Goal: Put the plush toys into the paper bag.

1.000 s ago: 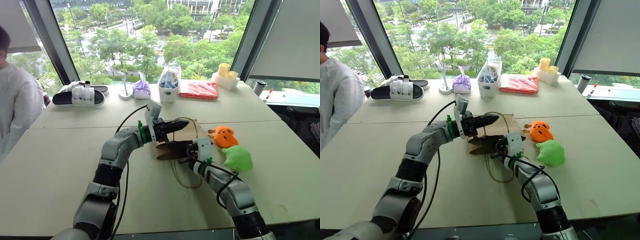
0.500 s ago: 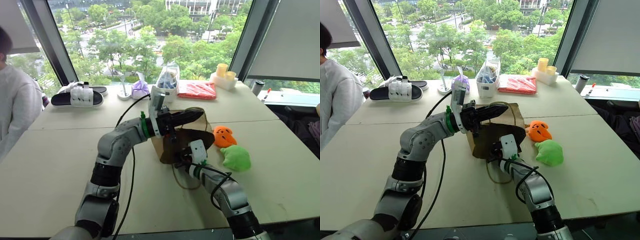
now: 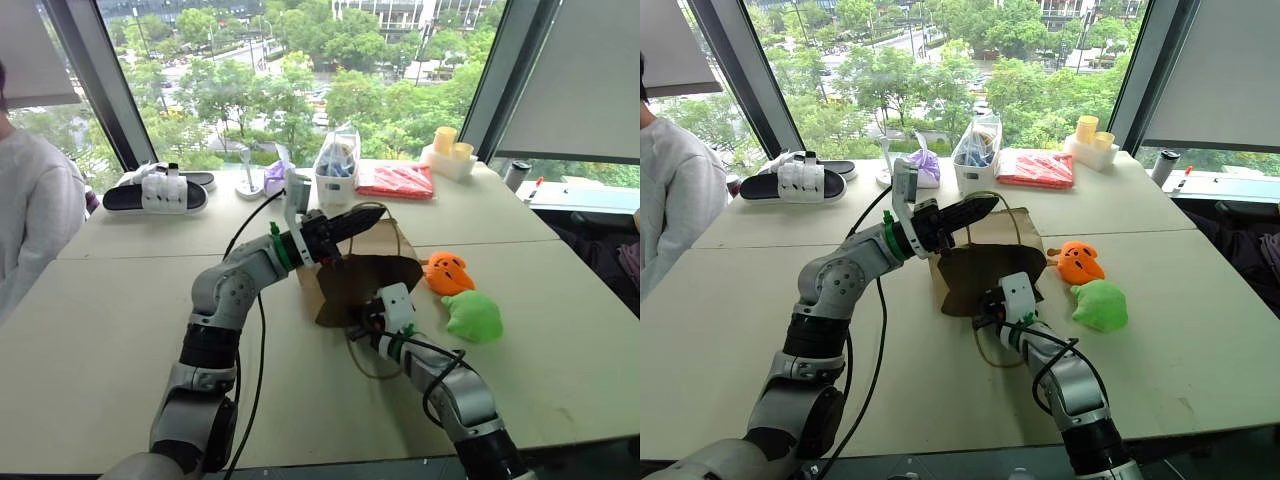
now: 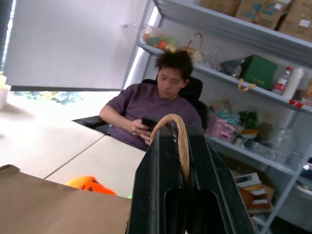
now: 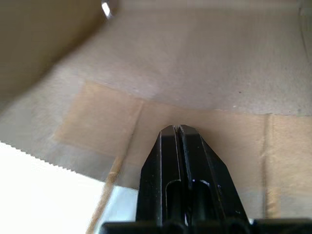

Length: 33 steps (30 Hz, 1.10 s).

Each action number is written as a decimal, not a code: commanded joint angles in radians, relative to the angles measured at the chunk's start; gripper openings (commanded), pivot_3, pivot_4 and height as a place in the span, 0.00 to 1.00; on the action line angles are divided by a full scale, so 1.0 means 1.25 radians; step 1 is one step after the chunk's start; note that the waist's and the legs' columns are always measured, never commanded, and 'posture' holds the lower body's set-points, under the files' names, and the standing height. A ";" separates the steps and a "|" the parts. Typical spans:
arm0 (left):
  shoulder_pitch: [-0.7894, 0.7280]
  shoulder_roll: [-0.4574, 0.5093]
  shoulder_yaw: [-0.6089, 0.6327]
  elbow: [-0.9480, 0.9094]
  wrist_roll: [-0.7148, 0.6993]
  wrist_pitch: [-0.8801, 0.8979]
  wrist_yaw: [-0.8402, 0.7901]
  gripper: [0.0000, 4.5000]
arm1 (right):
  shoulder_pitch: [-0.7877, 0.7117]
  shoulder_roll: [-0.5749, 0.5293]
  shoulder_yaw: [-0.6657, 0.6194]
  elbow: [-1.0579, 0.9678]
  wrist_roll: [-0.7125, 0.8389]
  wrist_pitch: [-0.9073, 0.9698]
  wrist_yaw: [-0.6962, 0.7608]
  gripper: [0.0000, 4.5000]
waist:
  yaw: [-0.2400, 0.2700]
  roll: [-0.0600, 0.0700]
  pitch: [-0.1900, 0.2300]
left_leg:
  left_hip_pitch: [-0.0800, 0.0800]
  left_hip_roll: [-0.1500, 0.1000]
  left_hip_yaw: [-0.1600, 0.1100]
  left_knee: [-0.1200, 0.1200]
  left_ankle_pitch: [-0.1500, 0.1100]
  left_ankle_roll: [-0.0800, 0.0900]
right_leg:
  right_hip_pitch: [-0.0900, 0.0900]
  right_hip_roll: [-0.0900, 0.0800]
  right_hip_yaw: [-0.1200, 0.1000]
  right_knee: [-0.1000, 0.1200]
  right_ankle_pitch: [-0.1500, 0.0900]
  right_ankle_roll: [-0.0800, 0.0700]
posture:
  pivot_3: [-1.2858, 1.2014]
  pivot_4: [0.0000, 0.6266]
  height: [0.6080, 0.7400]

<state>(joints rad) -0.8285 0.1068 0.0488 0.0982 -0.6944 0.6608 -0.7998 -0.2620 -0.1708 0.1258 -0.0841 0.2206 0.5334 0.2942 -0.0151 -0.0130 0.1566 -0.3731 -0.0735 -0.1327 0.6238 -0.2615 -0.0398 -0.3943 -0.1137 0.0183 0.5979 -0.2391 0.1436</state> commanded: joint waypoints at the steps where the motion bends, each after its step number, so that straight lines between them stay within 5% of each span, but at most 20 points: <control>1: -0.007 -0.008 -0.008 0.022 0.025 -0.039 0.007 0.02 | 0.009 0.014 -0.049 -0.153 0.082 -0.019 0.038 0.00 | 0.001 0.000 0.000 | 0.000 0.000 0.000 0.000 0.000 0.000 | 0.000 0.000 0.000 0.000 0.000 0.000 | 0.52 0.24 1.00; 5: -0.016 -0.021 -0.006 0.052 0.031 -0.051 0.006 0.02 | 0.059 -0.042 -0.083 -0.322 0.163 0.052 0.079 0.00 | 0.004 0.000 0.000 | 0.000 0.000 -0.001 0.000 0.000 0.001 | 0.000 0.000 0.000 0.000 0.000 0.000 | 0.52 0.24 1.00; 8: -0.021 -0.025 -0.007 0.052 0.031 -0.050 0.003 0.00 | 0.086 -0.108 -0.159 -0.442 0.296 0.153 0.109 0.18 | 0.004 0.000 0.000 | -0.001 0.000 -0.001 0.000 -0.001 0.003 | 0.001 0.000 0.000 -0.001 0.000 0.000 | 0.52 0.24 1.00; 15: -0.029 -0.027 -0.010 0.055 0.032 -0.041 -0.011 0.00 | 0.120 -0.251 -0.449 -0.502 0.512 0.263 0.041 0.98 | 0.005 0.000 0.000 | 0.000 0.000 -0.001 0.000 -0.002 0.003 | 0.001 0.000 0.000 -0.001 0.000 0.000 | 0.52 0.24 1.00; 18: -0.031 -0.027 -0.012 0.055 0.031 -0.039 -0.013 0.00 | 0.138 -0.304 -0.510 -0.432 0.456 0.273 -0.005 0.99 | 0.007 0.000 0.000 | 0.000 0.000 -0.001 0.000 -0.002 0.003 | 0.002 0.000 0.000 -0.001 0.000 0.000 | 0.52 0.24 1.00; 22: -0.025 -0.030 -0.024 0.048 0.034 -0.040 -0.020 0.00 | 0.154 -0.384 -0.455 -0.305 0.280 0.266 -0.086 0.99 | 0.008 -0.001 0.000 | 0.000 0.000 0.000 0.001 -0.002 0.003 | 0.002 0.000 0.000 -0.001 0.000 0.000 | 0.52 0.24 1.00; 30: -0.004 -0.049 -0.036 0.019 0.034 -0.041 -0.005 0.00 | 0.066 -0.352 -0.326 -0.094 0.178 0.305 -0.113 0.99 | 0.003 0.000 0.000 | 0.000 0.000 0.001 0.001 -0.002 0.003 | 0.001 0.000 0.001 -0.001 0.000 0.000 | 0.52 0.24 1.00; 33: 0.002 -0.048 -0.035 0.001 0.035 -0.044 0.003 0.00 | 0.035 -0.326 -0.331 -0.063 0.195 0.336 -0.107 0.81 | 0.004 0.000 0.000 | 0.000 0.000 0.001 0.001 -0.002 0.003 | 0.002 0.000 0.000 -0.001 0.000 0.000 | 0.52 0.24 1.00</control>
<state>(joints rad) -0.8232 0.0478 0.0032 0.1460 -0.6432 0.6200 -0.8012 -0.2116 -0.5867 -0.2799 -0.1822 0.4647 0.9346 0.1596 -0.0101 -0.0130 0.1566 -0.3733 -0.0735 -0.1321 0.6257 -0.2635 -0.0360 -0.3914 -0.1139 0.0189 0.5967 -0.2392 0.1434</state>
